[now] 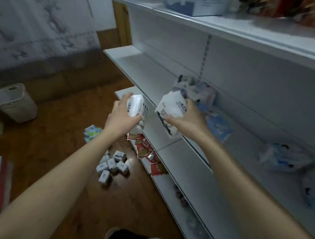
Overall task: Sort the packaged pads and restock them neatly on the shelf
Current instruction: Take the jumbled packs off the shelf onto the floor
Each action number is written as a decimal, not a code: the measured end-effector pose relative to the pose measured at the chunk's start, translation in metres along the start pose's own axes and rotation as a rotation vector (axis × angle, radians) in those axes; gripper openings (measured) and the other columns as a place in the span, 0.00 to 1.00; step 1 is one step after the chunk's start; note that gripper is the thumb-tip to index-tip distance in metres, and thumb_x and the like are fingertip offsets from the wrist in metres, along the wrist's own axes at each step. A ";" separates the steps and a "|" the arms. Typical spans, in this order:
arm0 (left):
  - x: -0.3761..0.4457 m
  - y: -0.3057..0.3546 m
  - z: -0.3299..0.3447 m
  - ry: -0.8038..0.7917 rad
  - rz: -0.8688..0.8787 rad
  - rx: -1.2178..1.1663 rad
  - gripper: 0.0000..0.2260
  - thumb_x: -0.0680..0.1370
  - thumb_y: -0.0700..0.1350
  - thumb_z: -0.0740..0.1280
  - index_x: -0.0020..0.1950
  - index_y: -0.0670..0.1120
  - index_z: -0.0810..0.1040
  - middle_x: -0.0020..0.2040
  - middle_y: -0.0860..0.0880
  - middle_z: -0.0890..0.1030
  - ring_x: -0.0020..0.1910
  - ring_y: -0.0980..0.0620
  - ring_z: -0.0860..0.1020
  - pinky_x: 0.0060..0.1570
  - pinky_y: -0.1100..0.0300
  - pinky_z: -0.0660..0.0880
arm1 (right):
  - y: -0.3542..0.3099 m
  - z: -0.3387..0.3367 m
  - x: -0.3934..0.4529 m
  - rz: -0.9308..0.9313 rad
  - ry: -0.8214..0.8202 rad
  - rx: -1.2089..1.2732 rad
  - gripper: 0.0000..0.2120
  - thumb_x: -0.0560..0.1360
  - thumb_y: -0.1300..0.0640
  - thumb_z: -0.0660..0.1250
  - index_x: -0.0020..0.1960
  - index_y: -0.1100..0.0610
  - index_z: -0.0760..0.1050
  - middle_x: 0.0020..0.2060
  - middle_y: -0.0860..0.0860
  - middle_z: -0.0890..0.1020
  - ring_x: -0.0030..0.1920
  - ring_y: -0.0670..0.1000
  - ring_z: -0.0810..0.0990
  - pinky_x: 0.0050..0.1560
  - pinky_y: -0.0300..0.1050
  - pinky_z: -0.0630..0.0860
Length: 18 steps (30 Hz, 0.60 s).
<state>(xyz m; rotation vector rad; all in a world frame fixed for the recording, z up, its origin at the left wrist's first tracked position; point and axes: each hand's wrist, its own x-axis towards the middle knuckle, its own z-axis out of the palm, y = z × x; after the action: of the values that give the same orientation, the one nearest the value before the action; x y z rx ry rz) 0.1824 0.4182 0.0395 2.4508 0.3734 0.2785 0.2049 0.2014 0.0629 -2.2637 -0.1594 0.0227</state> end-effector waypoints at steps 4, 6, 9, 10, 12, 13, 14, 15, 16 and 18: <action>-0.018 -0.061 -0.024 0.034 -0.143 -0.013 0.34 0.71 0.48 0.70 0.72 0.59 0.58 0.66 0.46 0.68 0.56 0.43 0.73 0.50 0.53 0.69 | -0.023 0.057 -0.008 -0.038 -0.188 -0.039 0.31 0.66 0.47 0.75 0.63 0.52 0.65 0.53 0.50 0.79 0.46 0.51 0.79 0.42 0.47 0.78; -0.030 -0.094 -0.035 0.038 -0.198 -0.010 0.34 0.72 0.48 0.71 0.73 0.58 0.58 0.66 0.45 0.68 0.55 0.45 0.72 0.48 0.55 0.67 | -0.034 0.091 -0.013 -0.050 -0.263 -0.056 0.28 0.67 0.50 0.76 0.59 0.52 0.65 0.51 0.50 0.78 0.43 0.49 0.78 0.37 0.46 0.77; -0.046 -0.146 -0.050 0.033 -0.267 0.005 0.35 0.71 0.49 0.71 0.73 0.58 0.57 0.68 0.45 0.67 0.60 0.43 0.73 0.49 0.54 0.68 | -0.051 0.149 -0.020 -0.050 -0.328 -0.105 0.28 0.65 0.48 0.75 0.58 0.50 0.64 0.50 0.49 0.75 0.47 0.51 0.78 0.43 0.52 0.80; -0.053 -0.164 -0.055 0.030 -0.296 0.001 0.35 0.71 0.50 0.71 0.73 0.59 0.57 0.68 0.45 0.67 0.60 0.42 0.73 0.50 0.54 0.68 | -0.056 0.171 -0.024 -0.047 -0.345 -0.108 0.30 0.64 0.46 0.75 0.60 0.51 0.64 0.51 0.49 0.75 0.48 0.52 0.78 0.46 0.55 0.80; -0.065 -0.201 -0.064 0.021 -0.359 -0.007 0.34 0.71 0.50 0.71 0.72 0.60 0.57 0.66 0.46 0.68 0.59 0.41 0.74 0.52 0.53 0.69 | -0.064 0.219 -0.032 -0.015 -0.385 -0.085 0.34 0.62 0.43 0.74 0.62 0.51 0.64 0.53 0.50 0.76 0.51 0.54 0.79 0.49 0.58 0.80; -0.072 -0.220 -0.068 0.008 -0.390 -0.009 0.34 0.70 0.50 0.70 0.72 0.60 0.57 0.65 0.46 0.68 0.59 0.40 0.74 0.53 0.52 0.70 | -0.066 0.243 -0.038 0.006 -0.408 -0.074 0.35 0.62 0.43 0.75 0.63 0.51 0.65 0.54 0.51 0.76 0.52 0.54 0.79 0.50 0.58 0.80; -0.079 -0.240 -0.071 -0.008 -0.420 -0.011 0.34 0.70 0.50 0.70 0.72 0.60 0.58 0.65 0.46 0.68 0.59 0.40 0.74 0.55 0.51 0.71 | -0.068 0.267 -0.045 0.028 -0.434 -0.069 0.35 0.62 0.44 0.75 0.63 0.52 0.65 0.55 0.52 0.76 0.52 0.55 0.79 0.51 0.57 0.79; -0.085 -0.259 -0.073 -0.026 -0.451 -0.014 0.34 0.70 0.51 0.70 0.72 0.60 0.58 0.65 0.46 0.68 0.60 0.39 0.74 0.57 0.49 0.72 | -0.068 0.289 -0.052 0.046 -0.458 -0.072 0.35 0.63 0.44 0.76 0.64 0.52 0.66 0.55 0.53 0.77 0.54 0.55 0.78 0.52 0.55 0.79; -0.090 -0.277 -0.075 -0.039 -0.475 -0.019 0.34 0.70 0.51 0.70 0.72 0.59 0.58 0.65 0.46 0.68 0.60 0.39 0.74 0.58 0.48 0.72 | -0.067 0.310 -0.057 0.064 -0.477 -0.076 0.35 0.62 0.43 0.77 0.64 0.52 0.67 0.56 0.53 0.77 0.54 0.56 0.78 0.54 0.55 0.78; -0.097 -0.310 -0.080 -0.053 -0.510 -0.036 0.33 0.71 0.51 0.70 0.72 0.59 0.58 0.65 0.46 0.68 0.60 0.39 0.75 0.58 0.48 0.72 | -0.063 0.346 -0.064 0.091 -0.487 -0.082 0.38 0.59 0.39 0.76 0.64 0.50 0.68 0.55 0.53 0.78 0.54 0.56 0.79 0.55 0.55 0.78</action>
<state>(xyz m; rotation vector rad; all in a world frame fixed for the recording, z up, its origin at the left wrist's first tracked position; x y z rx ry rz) 0.0073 0.6657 -0.1022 2.2281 0.9359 0.0009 0.1105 0.4976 -0.1136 -2.3069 -0.3182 0.6277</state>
